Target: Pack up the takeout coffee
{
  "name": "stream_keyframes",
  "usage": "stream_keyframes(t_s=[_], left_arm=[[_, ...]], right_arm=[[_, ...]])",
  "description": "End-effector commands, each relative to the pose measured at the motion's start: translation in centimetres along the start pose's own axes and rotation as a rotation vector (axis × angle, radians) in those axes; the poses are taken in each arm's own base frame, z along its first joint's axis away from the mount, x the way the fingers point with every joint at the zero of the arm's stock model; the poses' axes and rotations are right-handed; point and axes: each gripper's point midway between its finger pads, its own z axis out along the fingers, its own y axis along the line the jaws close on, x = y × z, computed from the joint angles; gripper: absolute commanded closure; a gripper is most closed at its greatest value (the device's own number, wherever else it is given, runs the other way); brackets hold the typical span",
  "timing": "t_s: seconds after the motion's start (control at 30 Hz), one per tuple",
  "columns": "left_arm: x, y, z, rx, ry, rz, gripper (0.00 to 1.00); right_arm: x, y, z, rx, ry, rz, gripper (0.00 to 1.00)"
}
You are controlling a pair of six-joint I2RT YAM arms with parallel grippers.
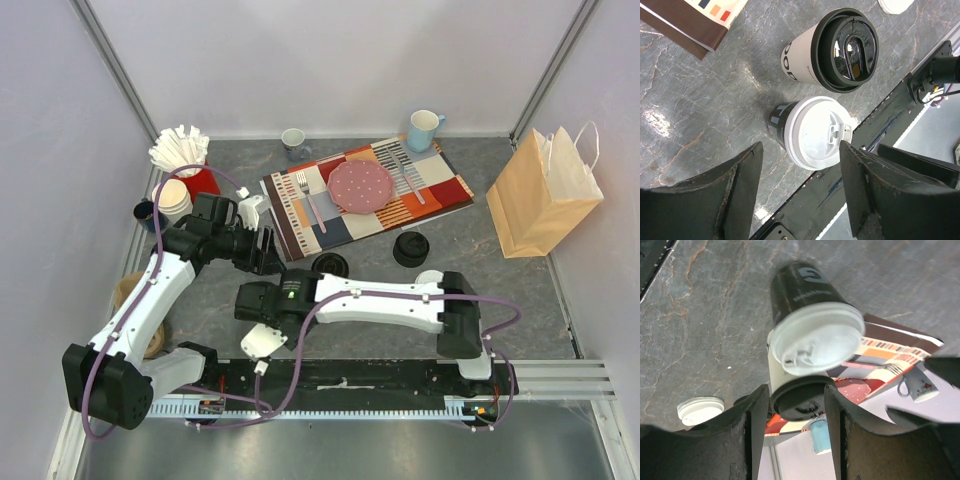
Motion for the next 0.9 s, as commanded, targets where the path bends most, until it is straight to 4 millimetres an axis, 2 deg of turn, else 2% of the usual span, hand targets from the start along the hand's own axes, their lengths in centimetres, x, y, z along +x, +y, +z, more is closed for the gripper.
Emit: stream_keyframes(t_s=[0.0, 0.03, 0.1, 0.13, 0.17, 0.2, 0.23, 0.27, 0.3, 0.33, 0.37, 0.4, 0.43, 0.47, 0.5, 0.53, 0.57, 0.67, 0.87], left_arm=[[-0.7, -0.6, -0.2, 0.025, -0.028, 0.001, 0.29], [-0.4, -0.9, -0.1, 0.048, -0.015, 0.000, 0.29], [-0.4, -0.7, 0.0, 0.056, -0.006, 0.027, 0.28], [-0.3, -0.6, 0.1, 0.061, 0.005, 0.038, 0.28], [-0.4, -0.4, 0.2, 0.067, 0.016, 0.091, 0.28], [-0.2, -0.3, 0.4, 0.069, 0.033, 0.103, 0.28], [0.4, -0.3, 0.3, 0.085, 0.063, 0.128, 0.28], [0.4, -0.5, 0.3, 0.102, 0.080, 0.130, 0.28], [0.6, -0.7, 0.3, 0.121, 0.094, 0.133, 0.28], [1.0, -1.4, 0.2, 0.168, 0.104, 0.153, 0.28], [1.6, -1.6, 0.2, 0.186, 0.123, 0.152, 0.28], [1.9, -1.6, 0.2, 0.194, 0.128, 0.163, 0.27], [2.2, -1.1, 0.4, 0.178, 0.136, 0.187, 0.27], [2.5, -0.8, 0.5, 0.166, 0.144, 0.199, 0.27], [2.6, -0.2, 0.6, 0.143, 0.151, 0.208, 0.27], [2.8, 0.0, 0.7, 0.140, 0.155, 0.215, 0.27], [2.9, 0.0, 0.8, 0.140, 0.162, 0.210, 0.28], [3.1, 0.2, 1.3, 0.150, 0.174, 0.186, 0.29], [4.0, 1.2, 2.6, 0.141, 0.226, 0.148, 0.34]], right_arm=[[-0.8, -2.6, -6.3, 0.200, -0.183, 0.103, 0.44], [-1.0, -3.4, -8.1, 0.262, -0.250, 0.145, 0.44], [-1.2, -3.4, -8.9, 0.299, -0.325, 0.207, 0.44], [-1.3, -5.0, -11.7, 0.414, -0.436, 0.284, 0.43], [-0.8, -4.8, -10.9, 0.417, -0.465, 0.409, 0.42], [-0.4, -5.5, -11.6, 0.463, -0.516, 0.520, 0.41], [0.6, -7.5, -14.5, 0.589, -0.627, 0.655, 0.39], [1.8, -7.5, -13.2, 0.569, -0.681, 0.903, 0.37], [2.6, -8.0, -13.5, 0.588, -0.734, 1.036, 0.34], [3.4, -8.4, -14.9, 0.619, -0.816, 1.143, 0.14], [4.3, -7.7, -13.1, 0.594, -0.809, 1.262, 0.02], [4.4, -7.2, -12.8, 0.563, -0.859, 1.416, 0.02], [4.9, -7.1, -13.8, 0.585, -0.924, 1.499, 0.03], [4.9, -5.9, -11.5, 0.559, -0.901, 1.557, 0.04], [4.7, -5.5, -11.1, 0.530, -0.941, 1.667, 0.05], [4.9, -5.1, -11.2, 0.529, -0.968, 1.723, 0.07], [5.4, -4.4, -9.4, 0.531, -0.925, 1.776, 0.09], [6.1, -3.2, -7.1, 0.523, -0.880, 1.920, 0.16], [5.2, -3.0, -3.7, 0.483, -0.857, 2.032, 0.26]])
